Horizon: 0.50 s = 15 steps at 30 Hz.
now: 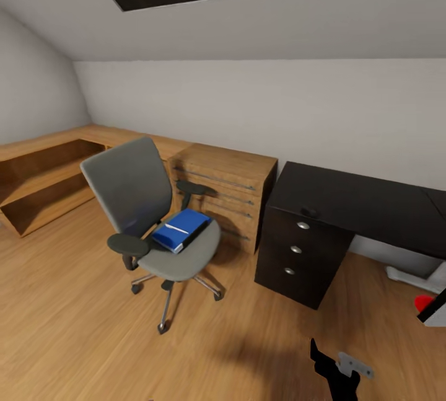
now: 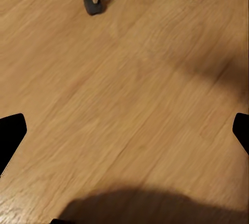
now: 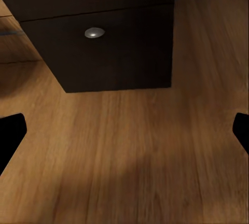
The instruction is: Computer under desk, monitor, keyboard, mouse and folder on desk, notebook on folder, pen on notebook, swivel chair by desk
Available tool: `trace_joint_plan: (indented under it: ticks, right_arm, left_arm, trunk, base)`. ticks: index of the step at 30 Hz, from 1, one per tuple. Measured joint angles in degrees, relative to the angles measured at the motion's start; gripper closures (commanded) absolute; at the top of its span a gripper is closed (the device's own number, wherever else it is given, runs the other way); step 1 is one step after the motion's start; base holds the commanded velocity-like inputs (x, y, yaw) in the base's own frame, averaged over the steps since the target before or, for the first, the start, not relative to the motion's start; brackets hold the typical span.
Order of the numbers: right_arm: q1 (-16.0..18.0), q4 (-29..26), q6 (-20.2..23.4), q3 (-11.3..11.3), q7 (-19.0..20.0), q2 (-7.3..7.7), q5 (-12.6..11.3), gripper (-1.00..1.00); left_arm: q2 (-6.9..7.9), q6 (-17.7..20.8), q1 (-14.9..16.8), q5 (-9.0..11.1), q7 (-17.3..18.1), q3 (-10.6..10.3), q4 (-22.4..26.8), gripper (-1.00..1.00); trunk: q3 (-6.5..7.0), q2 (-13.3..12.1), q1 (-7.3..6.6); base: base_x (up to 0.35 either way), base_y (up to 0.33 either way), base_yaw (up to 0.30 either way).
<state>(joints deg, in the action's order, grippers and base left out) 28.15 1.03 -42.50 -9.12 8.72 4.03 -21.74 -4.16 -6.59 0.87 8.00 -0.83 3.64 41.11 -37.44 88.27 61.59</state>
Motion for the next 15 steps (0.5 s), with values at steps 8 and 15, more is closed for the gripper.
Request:
trace_joint_plan:
  ticks: [8, 15]
  right_arm:
    - [0.0, 0.05, 0.11, 0.0, 0.07, -0.25, 0.05, -1.0]
    - [-0.25, 0.08, 0.24, -0.01, 0.09, -0.44, 0.09, -1.0]
  left_arm:
    - [-0.1, -3.71, 0.0, -0.02, -0.06, -0.16, -3.18, -1.0]
    - [-0.18, -4.05, 0.0, -0.09, -0.06, -0.18, -3.87, -1.0]
  trunk:
    - [0.0, 0.0, 0.0]
    - [0.0, 0.0, -0.02]
  base:
    - [0.027, 0.0, -0.291]
    - [0.227, 0.0, -0.291]
